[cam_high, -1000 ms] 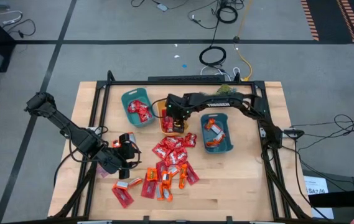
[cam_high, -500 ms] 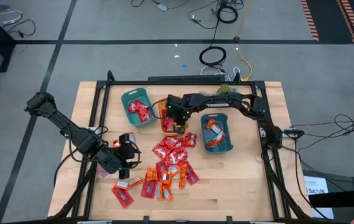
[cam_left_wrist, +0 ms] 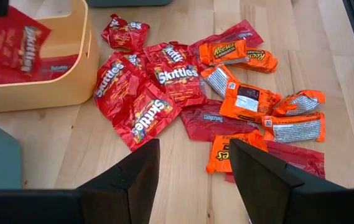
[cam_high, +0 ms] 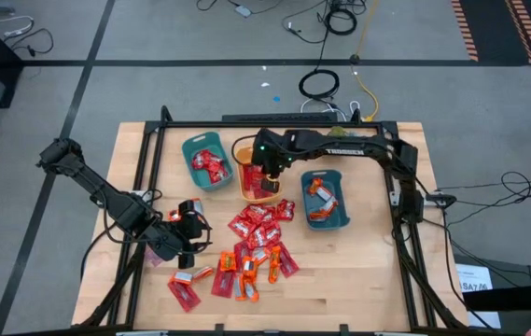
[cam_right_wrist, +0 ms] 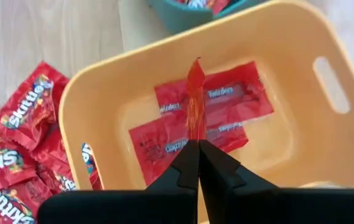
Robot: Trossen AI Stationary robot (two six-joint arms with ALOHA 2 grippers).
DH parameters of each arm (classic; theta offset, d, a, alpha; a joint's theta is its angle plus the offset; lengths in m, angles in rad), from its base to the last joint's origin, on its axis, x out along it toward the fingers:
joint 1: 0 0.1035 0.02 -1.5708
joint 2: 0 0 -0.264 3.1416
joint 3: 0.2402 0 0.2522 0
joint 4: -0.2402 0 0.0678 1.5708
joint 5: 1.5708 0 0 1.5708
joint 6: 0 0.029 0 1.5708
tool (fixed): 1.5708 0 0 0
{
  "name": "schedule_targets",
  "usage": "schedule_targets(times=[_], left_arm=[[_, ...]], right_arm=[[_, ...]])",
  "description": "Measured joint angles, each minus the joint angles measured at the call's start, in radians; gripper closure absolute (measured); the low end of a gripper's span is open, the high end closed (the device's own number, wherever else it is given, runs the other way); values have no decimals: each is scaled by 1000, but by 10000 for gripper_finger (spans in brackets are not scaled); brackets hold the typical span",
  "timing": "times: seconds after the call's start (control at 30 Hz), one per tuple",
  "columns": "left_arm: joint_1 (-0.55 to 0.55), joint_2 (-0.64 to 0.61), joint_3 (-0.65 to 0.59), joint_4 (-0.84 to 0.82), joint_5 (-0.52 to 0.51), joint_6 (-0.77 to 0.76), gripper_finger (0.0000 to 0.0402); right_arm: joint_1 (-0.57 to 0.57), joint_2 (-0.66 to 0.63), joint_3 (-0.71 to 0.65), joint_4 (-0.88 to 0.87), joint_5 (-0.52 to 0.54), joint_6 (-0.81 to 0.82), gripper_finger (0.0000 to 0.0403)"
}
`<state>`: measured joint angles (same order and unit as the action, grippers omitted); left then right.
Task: Sort candy
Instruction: Put the red pack of candy into the light blue bin
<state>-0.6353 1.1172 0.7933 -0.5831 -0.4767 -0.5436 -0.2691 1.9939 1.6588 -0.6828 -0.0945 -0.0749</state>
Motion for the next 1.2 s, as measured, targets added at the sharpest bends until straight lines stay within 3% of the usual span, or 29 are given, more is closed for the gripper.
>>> schedule_targets(times=[0.27, 0.9, 1.2], left_arm=[[0, 0, 0, 0, 0, 0, 198], [0, 0, 0, 1, 0, 0, 198], [0, 0, 0, 2, 0, 0, 198]], right_arm=[[1, -70, 0, 37, 71, 3, 403], [10, -67, 7, 521, 69, 4, 403], [16, 175, 318, 434, 63, 9, 403]])
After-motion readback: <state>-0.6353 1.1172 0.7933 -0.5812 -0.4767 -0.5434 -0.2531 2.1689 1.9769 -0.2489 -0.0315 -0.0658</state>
